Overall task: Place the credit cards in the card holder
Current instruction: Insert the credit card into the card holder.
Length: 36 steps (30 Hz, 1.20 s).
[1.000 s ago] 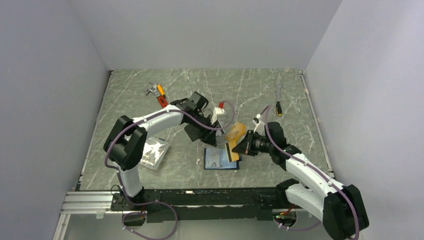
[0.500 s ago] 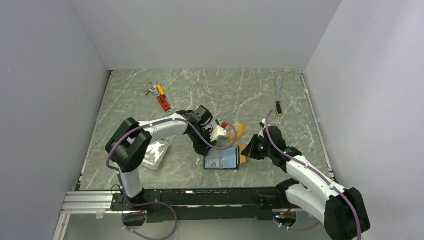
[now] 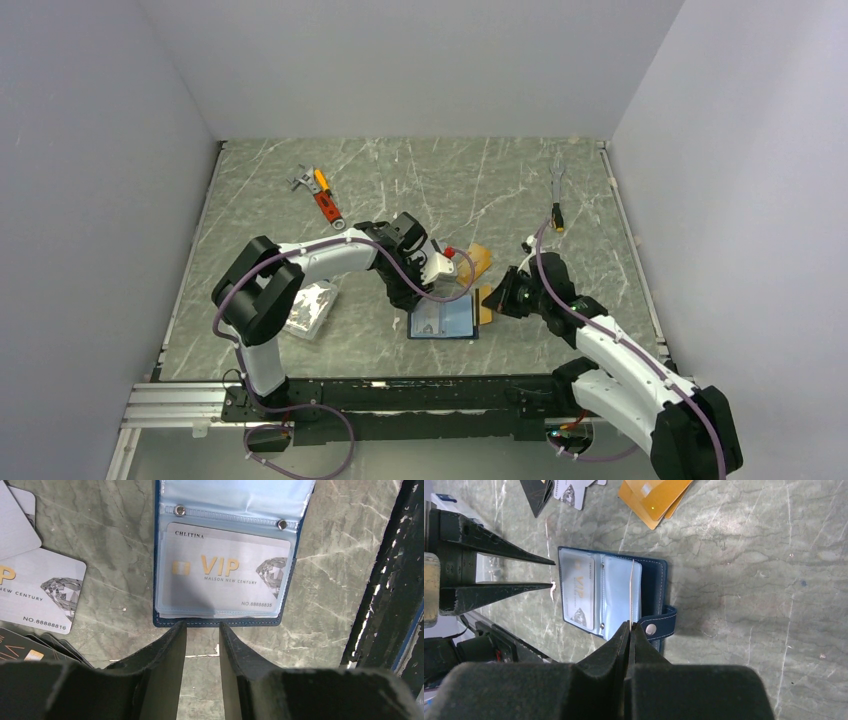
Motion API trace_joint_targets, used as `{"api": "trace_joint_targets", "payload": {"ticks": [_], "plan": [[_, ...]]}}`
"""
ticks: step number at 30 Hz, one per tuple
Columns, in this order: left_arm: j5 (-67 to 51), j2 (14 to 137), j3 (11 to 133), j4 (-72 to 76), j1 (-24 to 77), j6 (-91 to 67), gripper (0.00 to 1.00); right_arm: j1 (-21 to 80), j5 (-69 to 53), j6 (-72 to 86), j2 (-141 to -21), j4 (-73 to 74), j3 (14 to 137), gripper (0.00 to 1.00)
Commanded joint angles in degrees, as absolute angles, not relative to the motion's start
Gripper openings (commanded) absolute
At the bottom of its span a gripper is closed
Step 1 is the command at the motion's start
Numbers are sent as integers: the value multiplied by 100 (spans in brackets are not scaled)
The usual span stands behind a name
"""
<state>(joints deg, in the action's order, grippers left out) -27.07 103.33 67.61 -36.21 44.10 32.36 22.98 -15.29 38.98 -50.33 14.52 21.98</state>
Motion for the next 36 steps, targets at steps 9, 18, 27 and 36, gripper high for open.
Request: {"api": "trace_joint_targets", "payload": {"ticks": [9, 18, 27, 36], "plan": [[-2682, 10239, 6751, -3519, 4458, 3340, 34, 2329, -1698, 3964, -5201, 949, 2126, 0], [-2668, 10274, 6811, -3545, 4468, 3343, 33, 2393, -1697, 3879, -5333, 879, 2080, 0], [-2598, 10274, 6819, -3594, 4469, 3426, 32, 2559, -1542, 3825, -5612, 888, 2027, 0], [-2547, 10292, 6772, -3586, 4474, 3479, 31, 2733, -1418, 3875, -5818, 785, 1979, 0]]}}
